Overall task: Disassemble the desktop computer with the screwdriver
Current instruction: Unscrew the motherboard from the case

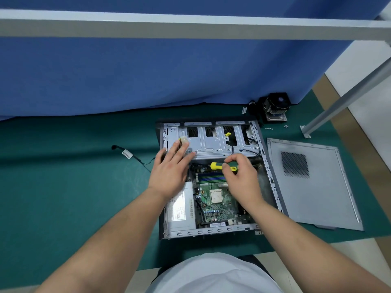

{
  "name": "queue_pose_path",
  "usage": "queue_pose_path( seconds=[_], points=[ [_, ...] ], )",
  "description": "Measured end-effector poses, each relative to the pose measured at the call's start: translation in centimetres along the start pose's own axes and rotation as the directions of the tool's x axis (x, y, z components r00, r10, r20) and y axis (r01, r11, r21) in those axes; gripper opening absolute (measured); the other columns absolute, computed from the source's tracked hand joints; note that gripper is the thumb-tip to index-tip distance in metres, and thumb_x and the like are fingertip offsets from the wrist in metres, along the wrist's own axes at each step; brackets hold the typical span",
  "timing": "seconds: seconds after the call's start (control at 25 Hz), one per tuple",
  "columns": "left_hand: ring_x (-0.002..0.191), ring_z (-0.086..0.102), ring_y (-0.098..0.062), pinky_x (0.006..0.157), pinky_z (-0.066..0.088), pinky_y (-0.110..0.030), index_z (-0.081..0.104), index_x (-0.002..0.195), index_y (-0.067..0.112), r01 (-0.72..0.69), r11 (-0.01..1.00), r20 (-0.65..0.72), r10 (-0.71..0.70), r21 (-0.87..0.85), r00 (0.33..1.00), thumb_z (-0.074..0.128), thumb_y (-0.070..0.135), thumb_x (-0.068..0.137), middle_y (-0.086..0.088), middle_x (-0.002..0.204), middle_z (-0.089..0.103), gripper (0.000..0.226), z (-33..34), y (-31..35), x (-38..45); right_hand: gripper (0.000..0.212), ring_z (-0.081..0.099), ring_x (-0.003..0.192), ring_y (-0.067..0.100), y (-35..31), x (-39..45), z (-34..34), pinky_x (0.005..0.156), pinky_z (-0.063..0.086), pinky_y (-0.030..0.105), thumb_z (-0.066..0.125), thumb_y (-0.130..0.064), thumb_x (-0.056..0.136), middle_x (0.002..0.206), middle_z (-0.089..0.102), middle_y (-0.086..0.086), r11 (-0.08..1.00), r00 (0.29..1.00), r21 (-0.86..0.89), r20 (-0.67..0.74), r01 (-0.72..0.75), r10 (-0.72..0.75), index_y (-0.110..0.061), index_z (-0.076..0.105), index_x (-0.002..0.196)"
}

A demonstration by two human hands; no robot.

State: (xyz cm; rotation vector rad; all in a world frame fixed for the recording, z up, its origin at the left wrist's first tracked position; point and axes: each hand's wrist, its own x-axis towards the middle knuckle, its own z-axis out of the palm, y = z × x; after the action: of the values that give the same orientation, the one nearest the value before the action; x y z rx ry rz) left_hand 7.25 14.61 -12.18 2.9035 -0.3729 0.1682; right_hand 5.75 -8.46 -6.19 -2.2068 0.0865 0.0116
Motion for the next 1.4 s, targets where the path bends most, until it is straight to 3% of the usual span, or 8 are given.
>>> queue_pose_path(
  seconds=[0.12,0.24,0.44,0.52,0.64,0.84,1.04,1.4],
  points=[
    [0.149,0.039,-0.019,0.121,0.027,-0.048,0.052,0.145,0.031,-0.153,0.988,0.007,0.153,-0.008,0.988,0.044,0.039,0.107,0.009,0.151,0.055,0.041,-0.4,0.2,0.2,0.009,0.046,0.050,0.006,-0.9,-0.6,-1.4,0.047,0.036,0.017,0.063,-0.027,0.098,0.078,0.066,-0.007,0.963,0.987,0.238,-0.064,-0.126,0.145,-0.035,0.061,0.094],
    [0.129,0.056,-0.017,0.115,0.032,-0.042,0.060,0.133,0.028,-0.122,0.986,-0.007,0.122,-0.112,0.993,0.041,0.044,0.108,0.009,0.130,0.067,0.035,-1.1,0.8,0.8,0.006,0.051,0.055,0.012,-2.0,-0.5,-2.0,0.050,0.039,0.025,0.064,-0.028,0.097,0.064,0.062,-0.003,0.902,0.976,0.381,0.005,-0.204,0.218,-0.033,0.062,0.094],
    [0.091,0.061,-0.024,0.098,0.041,-0.038,0.061,0.100,0.017,-0.035,0.944,-0.060,0.016,-0.328,0.998,0.031,0.043,0.109,0.004,0.093,0.067,0.041,-1.4,0.3,1.4,0.026,0.071,0.078,0.024,-1.6,-0.2,-1.4,0.076,0.059,0.032,0.075,-0.022,0.094,0.093,0.074,0.010,0.730,0.967,0.636,0.128,-0.251,0.221,-0.018,0.060,0.115],
    [0.102,0.064,-0.026,0.103,0.040,-0.037,0.064,0.110,0.013,-0.012,0.928,-0.092,-0.024,-0.371,0.995,0.038,0.035,0.110,-0.001,0.106,0.072,0.034,-0.9,0.0,1.4,0.020,0.075,0.088,0.023,0.2,-0.6,-0.3,0.078,0.059,0.027,0.075,-0.023,0.093,0.104,0.075,0.006,0.803,0.944,0.498,0.205,-0.328,0.258,-0.019,0.065,0.109],
    [0.117,0.063,-0.020,0.121,0.024,-0.031,0.064,0.122,0.012,0.008,0.929,-0.111,-0.052,-0.369,0.992,0.045,0.024,0.110,-0.003,0.125,0.071,0.026,-0.1,-0.1,1.6,0.001,0.067,0.088,0.009,3.4,-0.1,2.3,0.074,0.050,0.022,0.071,-0.032,0.095,0.097,0.072,-0.012,0.973,0.916,-0.051,0.329,-0.227,0.231,-0.031,0.070,0.095],
    [0.111,0.057,-0.014,0.104,0.028,-0.018,0.066,0.123,0.014,0.013,0.937,-0.178,-0.079,-0.348,0.981,0.050,0.023,0.109,-0.002,0.122,0.072,0.024,0.5,-0.2,1.6,0.025,0.063,0.106,0.032,6.9,6.2,7.3,0.090,0.050,0.035,0.059,-0.029,0.101,0.111,0.069,0.015,0.873,0.918,-0.460,0.394,0.160,0.040,-0.010,0.071,0.113],
    [0.095,0.063,-0.028,0.075,0.051,-0.037,0.065,0.115,0.018,0.056,0.942,-0.182,-0.123,-0.332,0.976,0.048,0.032,0.107,0.004,0.105,0.072,0.023,0.9,-0.2,1.8,0.023,0.063,0.112,0.032,8.8,10.0,11.3,0.090,0.050,0.033,0.060,-0.030,0.100,0.124,0.069,0.010,0.832,0.879,-0.449,0.467,0.326,-0.092,-0.026,0.069,0.121],
    [0.091,0.059,-0.025,0.071,0.053,-0.045,0.062,0.111,0.020,0.060,0.954,-0.161,-0.111,-0.293,0.981,0.040,0.040,0.107,0.006,0.099,0.070,0.029,0.8,-0.2,1.7,0.023,0.064,0.106,0.033,9.6,10.6,13.3,0.086,0.055,0.037,0.058,-0.034,0.097,0.117,0.069,0.011,0.718,0.878,-0.555,0.449,0.420,-0.167,-0.023,0.069,0.113]
  ],
)
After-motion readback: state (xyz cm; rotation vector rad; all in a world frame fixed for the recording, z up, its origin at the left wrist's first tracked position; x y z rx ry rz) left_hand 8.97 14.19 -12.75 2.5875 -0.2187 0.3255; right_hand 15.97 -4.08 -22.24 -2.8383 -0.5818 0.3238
